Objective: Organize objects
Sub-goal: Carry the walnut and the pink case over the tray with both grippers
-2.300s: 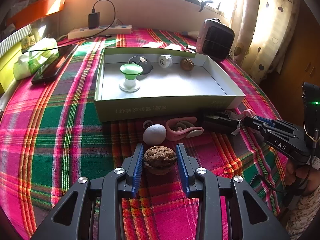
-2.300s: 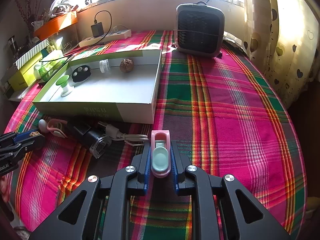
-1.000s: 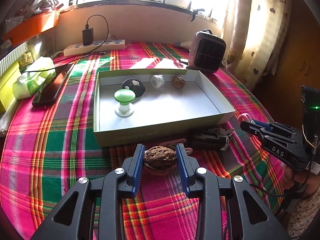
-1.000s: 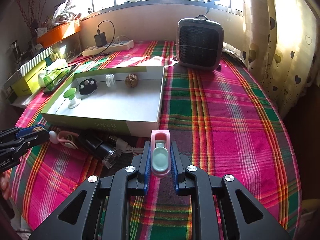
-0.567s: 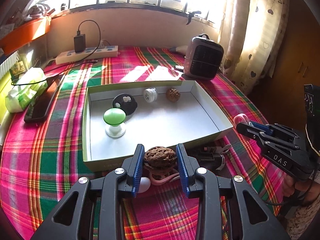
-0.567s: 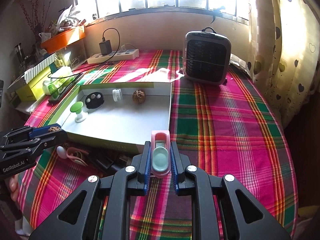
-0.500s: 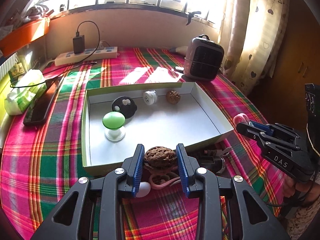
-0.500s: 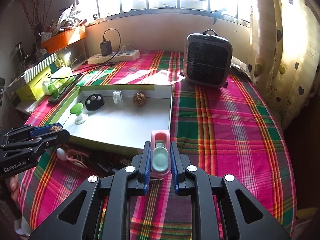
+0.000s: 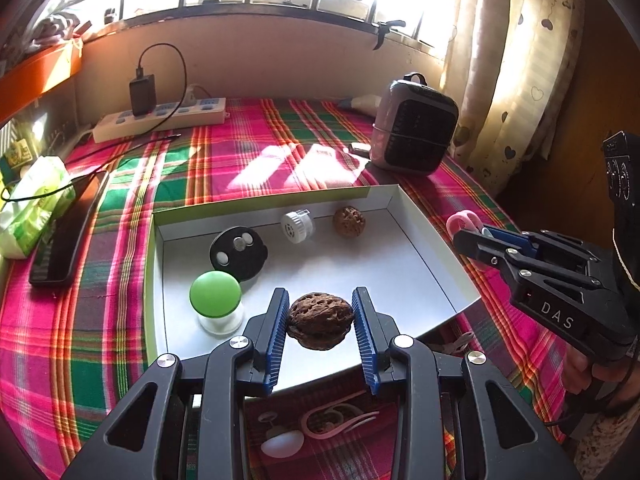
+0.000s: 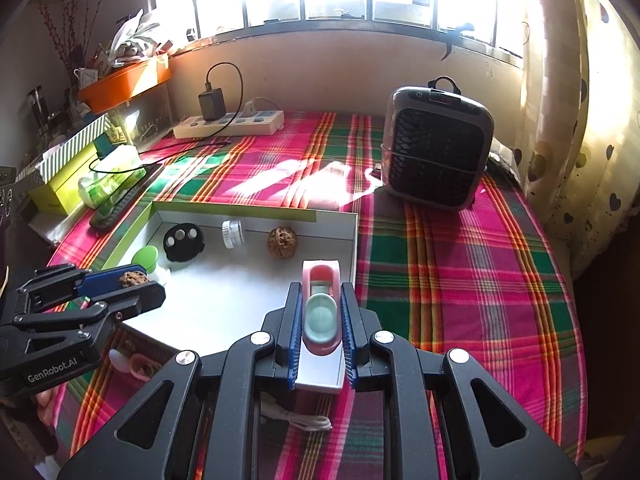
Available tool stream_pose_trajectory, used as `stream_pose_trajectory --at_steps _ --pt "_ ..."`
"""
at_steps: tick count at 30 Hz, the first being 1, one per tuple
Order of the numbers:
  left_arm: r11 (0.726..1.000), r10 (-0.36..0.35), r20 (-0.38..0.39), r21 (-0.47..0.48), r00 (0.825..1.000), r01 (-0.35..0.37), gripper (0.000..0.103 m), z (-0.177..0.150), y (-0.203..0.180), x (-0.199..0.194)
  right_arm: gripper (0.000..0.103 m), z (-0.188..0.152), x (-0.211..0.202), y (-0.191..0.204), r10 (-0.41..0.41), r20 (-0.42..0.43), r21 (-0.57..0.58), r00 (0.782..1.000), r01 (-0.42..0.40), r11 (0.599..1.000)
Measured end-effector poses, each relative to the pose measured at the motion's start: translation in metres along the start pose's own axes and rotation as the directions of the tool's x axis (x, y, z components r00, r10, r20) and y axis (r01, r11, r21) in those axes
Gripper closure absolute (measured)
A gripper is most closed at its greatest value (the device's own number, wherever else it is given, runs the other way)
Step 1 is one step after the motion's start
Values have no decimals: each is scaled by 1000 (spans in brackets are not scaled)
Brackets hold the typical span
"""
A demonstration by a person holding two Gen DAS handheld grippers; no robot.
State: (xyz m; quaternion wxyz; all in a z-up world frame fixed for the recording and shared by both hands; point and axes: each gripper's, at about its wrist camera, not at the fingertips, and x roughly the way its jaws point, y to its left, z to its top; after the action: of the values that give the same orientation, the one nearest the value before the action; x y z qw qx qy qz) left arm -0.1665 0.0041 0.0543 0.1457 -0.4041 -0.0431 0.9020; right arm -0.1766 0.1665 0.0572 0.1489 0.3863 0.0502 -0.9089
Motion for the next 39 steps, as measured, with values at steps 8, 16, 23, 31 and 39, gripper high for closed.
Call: stream_pose_trajectory --at_steps 8,16,23,31,39 --pt "1000 5 -6 13 1000 -5 73 15 0 15 84 16 22 2 23 -37 7 999 -23 1000" --pt "1000 16 -31 -2 999 -16 73 27 5 36 84 27 53 2 16 -88 16 996 -14 1000" --pt "1000 14 -53 1 998 -14 73 31 5 52 84 29 70 -1 20 -120 27 993 -16 999" --pt "1000 22 -75 -4 997 -23 73 34 8 67 84 32 83 -3 17 -140 21 990 -14 1000" --pt "999 31 -84 -8 996 -32 73 34 10 74 84 31 88 -2 12 -149 10 989 -11 1000"
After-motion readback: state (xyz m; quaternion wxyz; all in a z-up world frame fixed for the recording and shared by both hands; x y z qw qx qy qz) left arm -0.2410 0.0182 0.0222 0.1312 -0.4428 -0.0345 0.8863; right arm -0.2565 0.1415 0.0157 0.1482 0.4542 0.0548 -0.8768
